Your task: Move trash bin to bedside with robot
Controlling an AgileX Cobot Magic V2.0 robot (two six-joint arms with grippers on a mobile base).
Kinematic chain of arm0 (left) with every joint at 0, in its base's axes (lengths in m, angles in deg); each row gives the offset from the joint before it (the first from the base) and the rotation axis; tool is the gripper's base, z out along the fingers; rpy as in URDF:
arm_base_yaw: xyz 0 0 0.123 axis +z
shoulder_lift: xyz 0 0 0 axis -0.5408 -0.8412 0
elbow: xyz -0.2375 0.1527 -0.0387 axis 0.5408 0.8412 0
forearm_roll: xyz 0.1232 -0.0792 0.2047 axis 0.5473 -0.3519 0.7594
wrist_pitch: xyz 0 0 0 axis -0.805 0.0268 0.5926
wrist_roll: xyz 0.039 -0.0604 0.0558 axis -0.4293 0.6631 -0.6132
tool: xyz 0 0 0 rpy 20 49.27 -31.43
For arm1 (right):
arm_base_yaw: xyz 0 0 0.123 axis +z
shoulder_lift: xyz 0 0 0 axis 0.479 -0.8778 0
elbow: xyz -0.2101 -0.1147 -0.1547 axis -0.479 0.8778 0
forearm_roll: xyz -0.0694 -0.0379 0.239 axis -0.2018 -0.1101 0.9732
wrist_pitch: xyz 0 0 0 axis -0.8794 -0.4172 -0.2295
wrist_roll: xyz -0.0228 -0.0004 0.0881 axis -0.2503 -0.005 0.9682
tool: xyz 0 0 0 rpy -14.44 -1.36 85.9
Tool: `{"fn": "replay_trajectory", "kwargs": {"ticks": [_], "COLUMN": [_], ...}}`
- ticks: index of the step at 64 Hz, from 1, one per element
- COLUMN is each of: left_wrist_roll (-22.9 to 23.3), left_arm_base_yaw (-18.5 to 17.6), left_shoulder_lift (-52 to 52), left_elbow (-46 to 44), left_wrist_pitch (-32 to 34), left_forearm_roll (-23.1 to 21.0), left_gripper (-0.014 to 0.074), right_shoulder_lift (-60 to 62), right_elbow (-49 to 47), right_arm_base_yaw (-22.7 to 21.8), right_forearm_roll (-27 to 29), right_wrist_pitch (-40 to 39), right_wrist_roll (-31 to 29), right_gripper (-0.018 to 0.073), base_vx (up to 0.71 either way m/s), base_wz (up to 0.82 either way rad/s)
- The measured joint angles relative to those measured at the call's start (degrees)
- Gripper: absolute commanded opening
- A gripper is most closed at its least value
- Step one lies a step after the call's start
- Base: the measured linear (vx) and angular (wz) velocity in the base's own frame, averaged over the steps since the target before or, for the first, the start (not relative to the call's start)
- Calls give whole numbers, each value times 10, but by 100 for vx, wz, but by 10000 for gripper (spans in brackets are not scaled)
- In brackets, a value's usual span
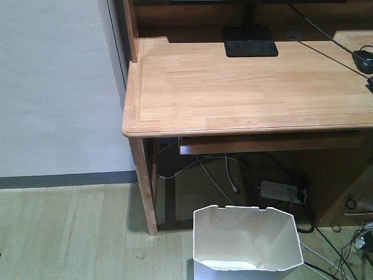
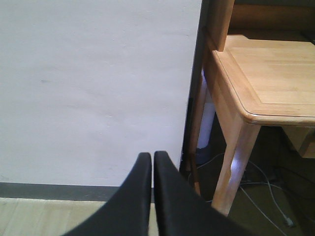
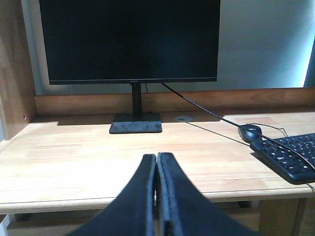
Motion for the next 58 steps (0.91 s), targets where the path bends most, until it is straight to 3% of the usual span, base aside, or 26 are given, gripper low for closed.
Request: {"fn": "replay_trajectory", "kwargs": {"ticks": [58], "left_wrist_roll": [0], "left_arm_base_yaw": [0], "left_shoulder_lift": [0], "left_elbow": [0], "left_wrist_pitch": [0], "left_forearm_roll": [0], "left_gripper": [-6], "right_shoulder_lift": [0], "right_elbow": [0], "right_arm_base_yaw": [0], "right_forearm_roll": [0], "right_wrist_pitch": [0], "right_wrist_roll": [0], "right_gripper": [-9], "base_vx": [0], "base_wz": [0]}}
